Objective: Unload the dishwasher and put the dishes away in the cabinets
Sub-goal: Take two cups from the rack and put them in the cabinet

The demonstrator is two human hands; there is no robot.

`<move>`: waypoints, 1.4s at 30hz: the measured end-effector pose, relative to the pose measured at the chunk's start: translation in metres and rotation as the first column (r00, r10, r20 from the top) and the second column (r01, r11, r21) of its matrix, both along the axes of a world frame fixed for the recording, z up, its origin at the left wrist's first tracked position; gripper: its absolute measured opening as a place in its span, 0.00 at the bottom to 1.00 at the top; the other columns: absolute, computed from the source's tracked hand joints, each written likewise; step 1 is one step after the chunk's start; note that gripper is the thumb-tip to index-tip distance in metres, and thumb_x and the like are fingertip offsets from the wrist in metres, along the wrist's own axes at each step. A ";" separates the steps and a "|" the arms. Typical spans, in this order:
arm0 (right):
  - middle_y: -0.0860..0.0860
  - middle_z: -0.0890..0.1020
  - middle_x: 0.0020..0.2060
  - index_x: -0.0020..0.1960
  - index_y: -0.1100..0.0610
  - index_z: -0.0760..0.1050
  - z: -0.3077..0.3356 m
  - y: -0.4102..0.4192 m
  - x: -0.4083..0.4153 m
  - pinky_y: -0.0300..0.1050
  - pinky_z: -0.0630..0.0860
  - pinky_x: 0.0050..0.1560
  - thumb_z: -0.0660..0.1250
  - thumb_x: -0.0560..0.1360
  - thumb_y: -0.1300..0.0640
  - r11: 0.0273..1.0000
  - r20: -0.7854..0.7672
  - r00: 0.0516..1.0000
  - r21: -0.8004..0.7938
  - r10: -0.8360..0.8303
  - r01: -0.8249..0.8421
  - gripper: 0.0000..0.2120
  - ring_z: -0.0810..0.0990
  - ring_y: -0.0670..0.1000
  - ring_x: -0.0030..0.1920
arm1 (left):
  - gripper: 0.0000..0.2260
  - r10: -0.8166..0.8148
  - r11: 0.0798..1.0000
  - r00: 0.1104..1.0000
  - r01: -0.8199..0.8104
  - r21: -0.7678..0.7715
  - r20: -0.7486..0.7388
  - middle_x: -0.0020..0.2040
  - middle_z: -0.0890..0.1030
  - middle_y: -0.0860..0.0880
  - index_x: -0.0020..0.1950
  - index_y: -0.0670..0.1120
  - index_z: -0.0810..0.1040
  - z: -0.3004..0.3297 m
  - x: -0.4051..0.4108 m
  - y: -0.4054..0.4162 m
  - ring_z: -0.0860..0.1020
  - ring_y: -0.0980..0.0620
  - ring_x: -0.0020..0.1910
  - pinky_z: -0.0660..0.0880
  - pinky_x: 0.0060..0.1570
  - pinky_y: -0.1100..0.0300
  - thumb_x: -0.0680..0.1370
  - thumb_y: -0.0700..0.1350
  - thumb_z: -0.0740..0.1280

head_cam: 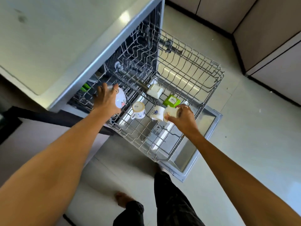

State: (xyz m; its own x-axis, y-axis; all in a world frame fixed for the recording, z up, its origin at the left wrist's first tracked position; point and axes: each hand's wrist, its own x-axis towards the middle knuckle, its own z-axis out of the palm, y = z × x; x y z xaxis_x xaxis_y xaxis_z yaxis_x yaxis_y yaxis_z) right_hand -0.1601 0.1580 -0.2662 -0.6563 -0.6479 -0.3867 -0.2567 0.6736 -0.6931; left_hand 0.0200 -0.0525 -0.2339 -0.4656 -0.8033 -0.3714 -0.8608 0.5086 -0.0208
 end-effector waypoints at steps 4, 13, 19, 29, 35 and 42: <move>0.58 0.78 0.53 0.55 0.63 0.72 0.033 0.007 0.014 0.45 0.76 0.43 0.77 0.67 0.53 0.995 0.008 0.999 -0.091 -0.039 0.040 0.24 0.77 0.56 0.47 | 0.46 -0.004 0.997 0.993 0.013 0.073 -0.119 0.72 0.55 0.42 0.76 0.54 0.54 0.023 0.009 0.025 0.56 0.38 0.70 0.60 0.68 0.37 0.65 0.50 0.77; 0.54 0.76 0.39 0.59 0.58 0.71 0.114 0.016 0.063 0.46 0.75 0.40 0.77 0.65 0.51 0.960 -0.038 0.996 -0.273 -0.081 0.067 0.28 0.73 0.50 0.37 | 0.45 -0.224 0.972 0.903 0.234 -0.018 -0.366 0.70 0.58 0.42 0.75 0.52 0.58 0.104 0.042 0.074 0.59 0.41 0.70 0.66 0.68 0.43 0.63 0.53 0.77; 0.44 0.71 0.39 0.58 0.55 0.68 0.180 0.009 0.107 0.42 0.72 0.42 0.77 0.65 0.48 0.917 -0.074 0.994 -0.398 -0.077 0.041 0.28 0.71 0.47 0.43 | 0.44 -0.329 0.944 0.829 0.292 -0.153 -0.453 0.68 0.59 0.43 0.74 0.51 0.59 0.162 0.086 0.081 0.63 0.41 0.67 0.69 0.66 0.47 0.63 0.52 0.78; 0.57 0.78 0.50 0.56 0.60 0.70 0.301 -0.049 0.201 0.48 0.74 0.47 0.79 0.64 0.49 0.790 -0.188 0.982 -0.599 0.024 -0.134 0.29 0.77 0.58 0.49 | 0.46 -0.375 0.887 0.792 0.154 -0.436 -0.482 0.66 0.59 0.45 0.74 0.53 0.58 0.276 0.198 0.061 0.67 0.41 0.65 0.71 0.64 0.48 0.62 0.53 0.79; 0.48 0.77 0.45 0.57 0.58 0.72 0.364 -0.096 0.283 0.33 0.68 0.42 0.79 0.64 0.55 0.630 -0.285 0.945 -0.708 0.159 -0.319 0.27 0.75 0.47 0.44 | 0.47 -0.324 0.843 0.754 -0.044 -0.536 -0.571 0.65 0.62 0.47 0.74 0.53 0.60 0.339 0.289 0.041 0.68 0.44 0.64 0.72 0.63 0.49 0.60 0.56 0.79; 0.46 0.75 0.47 0.55 0.54 0.69 0.456 -0.156 0.368 0.30 0.68 0.41 0.78 0.65 0.56 0.397 -0.407 0.868 -0.774 0.285 -0.493 0.24 0.74 0.46 0.46 | 0.48 -0.315 0.712 0.675 -0.296 -0.636 -0.667 0.63 0.63 0.47 0.74 0.52 0.60 0.425 0.386 0.016 0.69 0.46 0.62 0.72 0.60 0.54 0.59 0.57 0.80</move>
State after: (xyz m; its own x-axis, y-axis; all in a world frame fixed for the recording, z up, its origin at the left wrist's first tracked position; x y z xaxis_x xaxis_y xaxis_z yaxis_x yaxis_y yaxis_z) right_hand 0.2079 0.0017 0.1899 -0.2274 -0.7814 0.5811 -0.5143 -0.4104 -0.7531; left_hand 0.4059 -0.0368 0.1913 -0.3276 -0.6585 0.6776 -0.7458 0.6205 0.2424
